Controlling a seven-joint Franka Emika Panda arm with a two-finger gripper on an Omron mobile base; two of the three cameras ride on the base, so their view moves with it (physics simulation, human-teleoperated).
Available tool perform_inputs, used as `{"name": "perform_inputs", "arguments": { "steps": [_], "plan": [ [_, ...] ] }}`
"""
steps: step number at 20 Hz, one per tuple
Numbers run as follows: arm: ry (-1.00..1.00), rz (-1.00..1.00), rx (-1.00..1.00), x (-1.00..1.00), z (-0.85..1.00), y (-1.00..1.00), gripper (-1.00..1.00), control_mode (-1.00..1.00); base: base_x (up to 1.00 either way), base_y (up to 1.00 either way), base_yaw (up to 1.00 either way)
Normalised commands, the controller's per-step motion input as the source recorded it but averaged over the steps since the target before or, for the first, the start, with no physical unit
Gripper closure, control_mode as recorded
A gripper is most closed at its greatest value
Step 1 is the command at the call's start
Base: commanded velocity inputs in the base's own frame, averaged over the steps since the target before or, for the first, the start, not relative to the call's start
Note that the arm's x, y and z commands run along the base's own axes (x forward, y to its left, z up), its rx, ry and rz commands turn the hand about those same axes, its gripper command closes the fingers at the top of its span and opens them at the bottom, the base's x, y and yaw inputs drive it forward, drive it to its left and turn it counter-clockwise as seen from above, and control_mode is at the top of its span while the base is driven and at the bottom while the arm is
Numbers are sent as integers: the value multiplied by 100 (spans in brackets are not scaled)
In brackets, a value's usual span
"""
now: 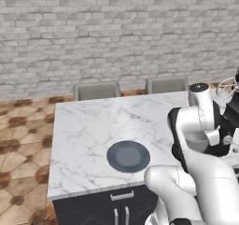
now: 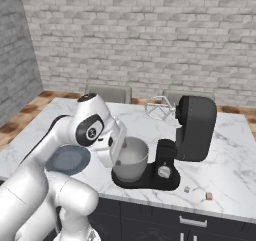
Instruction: Add butter and sugar cubes to the stand mixer bowl and then turn on the stand mixer to begin making frosting.
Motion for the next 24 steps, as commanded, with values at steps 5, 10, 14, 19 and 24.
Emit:
{"name": "perform_inputs", "arguments": {
  "steps": [5,10,14,19,24],
  "plan": [
    [-5,0,-6,-94,-30,8,-100,-100,0,0,0],
    [-18,6,-8,-67,-3,-24,-100,-100,0,0,0],
    [-11,9,-7,-35,10,-47,-100,-100,0,0,0],
    [-7,15,-4,-28,1,-47,-100,-100,0,0,0],
    [-4,19,-3,-18,-18,-54,-100,-100,0,0,0]
  ]
}}
